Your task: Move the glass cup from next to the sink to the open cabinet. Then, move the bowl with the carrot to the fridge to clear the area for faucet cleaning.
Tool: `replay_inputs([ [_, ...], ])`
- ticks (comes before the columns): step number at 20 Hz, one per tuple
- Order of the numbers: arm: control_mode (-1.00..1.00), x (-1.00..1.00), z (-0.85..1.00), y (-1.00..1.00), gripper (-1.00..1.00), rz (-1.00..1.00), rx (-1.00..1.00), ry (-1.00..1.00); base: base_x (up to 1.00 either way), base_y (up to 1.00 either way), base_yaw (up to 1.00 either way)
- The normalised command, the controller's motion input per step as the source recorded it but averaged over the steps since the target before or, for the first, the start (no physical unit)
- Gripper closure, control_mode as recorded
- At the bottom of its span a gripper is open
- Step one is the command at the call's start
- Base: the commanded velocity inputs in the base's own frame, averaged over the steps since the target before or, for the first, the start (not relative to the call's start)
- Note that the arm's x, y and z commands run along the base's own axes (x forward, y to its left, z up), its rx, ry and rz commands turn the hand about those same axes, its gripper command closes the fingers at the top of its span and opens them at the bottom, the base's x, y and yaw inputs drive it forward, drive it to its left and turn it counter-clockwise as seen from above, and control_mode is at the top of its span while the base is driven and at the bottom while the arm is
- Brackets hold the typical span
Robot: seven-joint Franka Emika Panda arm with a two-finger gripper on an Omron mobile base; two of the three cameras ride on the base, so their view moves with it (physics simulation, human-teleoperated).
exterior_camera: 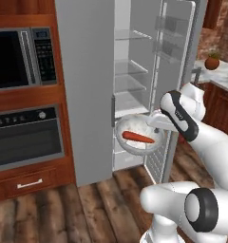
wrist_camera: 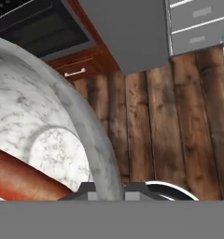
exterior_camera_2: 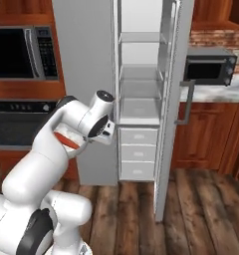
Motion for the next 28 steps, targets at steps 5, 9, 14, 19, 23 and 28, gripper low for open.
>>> replay_inputs([
  [5,1.0,0.0,0.0,0.0,1.0,0.0,0.0,0.0,1.0,0.17,-0.1],
  [9,1.0,0.0,0.0,0.0,1.0,0.0,0.0,0.0,1.0,0.21,-0.1],
  [14,1.0,0.0,0.0,0.0,1.0,0.0,0.0,0.0,1.0,0.0,-0.13],
  [19,1.0,0.0,0.0,0.0,1.0,0.0,0.0,0.0,0.91,-0.11,-0.1],
  [23,1.0,0.0,0.0,0.0,1.0,0.0,0.0,0.0,0.16,-0.33,-0.07],
  [28,1.0,0.0,0.0,0.0,1.0,0.0,0.0,0.0,-0.31,-0.1,0.0],
])
